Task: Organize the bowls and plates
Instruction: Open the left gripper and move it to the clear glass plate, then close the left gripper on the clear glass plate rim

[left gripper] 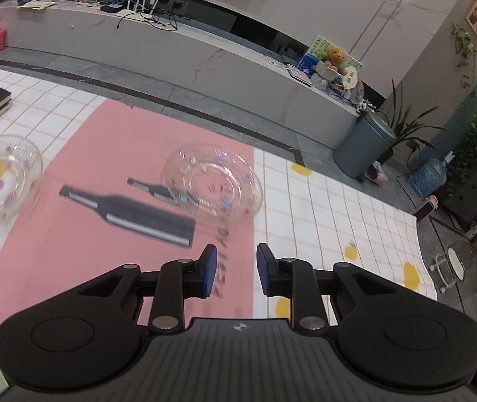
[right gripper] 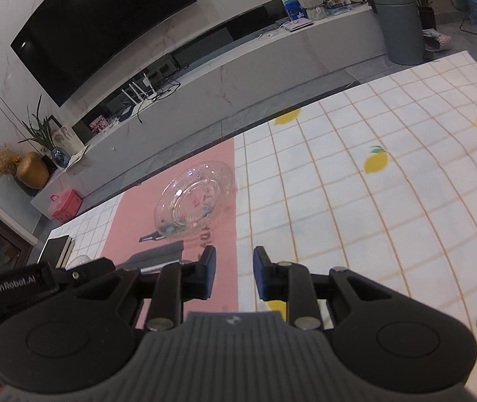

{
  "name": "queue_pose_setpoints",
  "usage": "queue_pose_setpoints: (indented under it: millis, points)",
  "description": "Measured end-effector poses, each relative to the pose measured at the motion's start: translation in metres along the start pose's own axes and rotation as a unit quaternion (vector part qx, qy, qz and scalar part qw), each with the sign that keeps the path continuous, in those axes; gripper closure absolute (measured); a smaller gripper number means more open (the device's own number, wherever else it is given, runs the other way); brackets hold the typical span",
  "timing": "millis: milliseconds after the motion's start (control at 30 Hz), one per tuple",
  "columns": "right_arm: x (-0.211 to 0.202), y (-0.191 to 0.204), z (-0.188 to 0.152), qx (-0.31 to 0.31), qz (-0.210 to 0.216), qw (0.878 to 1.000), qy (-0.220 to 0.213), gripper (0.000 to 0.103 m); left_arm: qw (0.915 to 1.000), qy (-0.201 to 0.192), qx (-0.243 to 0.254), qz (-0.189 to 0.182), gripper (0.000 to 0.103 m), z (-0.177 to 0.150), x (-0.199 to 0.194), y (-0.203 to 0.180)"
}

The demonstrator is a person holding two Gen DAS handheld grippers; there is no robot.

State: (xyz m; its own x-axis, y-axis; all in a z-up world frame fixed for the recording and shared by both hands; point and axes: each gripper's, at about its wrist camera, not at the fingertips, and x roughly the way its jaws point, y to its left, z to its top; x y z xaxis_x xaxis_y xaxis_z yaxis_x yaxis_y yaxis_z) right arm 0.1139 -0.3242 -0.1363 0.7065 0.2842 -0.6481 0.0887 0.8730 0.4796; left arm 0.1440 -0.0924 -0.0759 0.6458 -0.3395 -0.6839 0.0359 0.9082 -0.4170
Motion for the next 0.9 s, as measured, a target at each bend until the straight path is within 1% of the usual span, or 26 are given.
queue_pose_setpoints:
  millis: [67,100,167,300,400,467,533,633,700,767,900]
  points:
    - [0.011,0.003,0.007,0.002,0.002,1.000,0.006,0.077,0.9999,0.003,-0.011,0.004,0.072,0.012,0.008,0.004]
    - [0.017,0.005,0.010,0.003,0.004,1.000,0.009,0.074,0.9998,0.007,-0.019,0.005,0.069,0.018,0.012,0.007]
    - [0.030,0.008,0.016,0.003,0.004,1.000,0.014,0.069,0.9993,0.014,-0.033,0.009,0.067,0.029,0.022,0.014]
    - [0.056,0.014,0.027,0.000,0.003,1.000,0.024,0.069,0.9984,0.018,-0.047,0.027,0.067,0.047,0.041,0.026]
    - [0.076,0.014,0.035,0.007,0.006,0.999,0.031,0.070,0.9976,0.020,-0.062,0.022,0.067,0.059,0.059,0.039]
    - [0.090,0.011,0.039,0.013,0.010,0.999,0.035,0.069,0.9963,0.028,-0.079,0.020,0.067,0.065,0.073,0.049]
    - [0.103,0.008,0.044,0.017,0.010,0.999,0.038,0.070,0.9945,0.038,-0.095,0.021,0.067,0.069,0.088,0.059]
    - [0.121,0.001,0.050,0.031,0.032,0.998,0.043,0.070,0.9904,0.050,-0.128,0.015,0.067,0.073,0.108,0.076]
    - [0.132,-0.006,0.054,0.047,0.040,0.997,0.049,0.070,0.9889,0.051,-0.138,0.016,0.067,0.074,0.120,0.083]
    - [0.142,-0.012,0.056,0.058,0.038,0.996,0.055,0.070,0.9876,0.053,-0.146,0.018,0.067,0.074,0.128,0.090]
    - [0.154,-0.024,0.056,0.085,0.044,0.994,0.059,0.073,0.9857,0.050,-0.160,0.020,0.067,0.074,0.138,0.099]
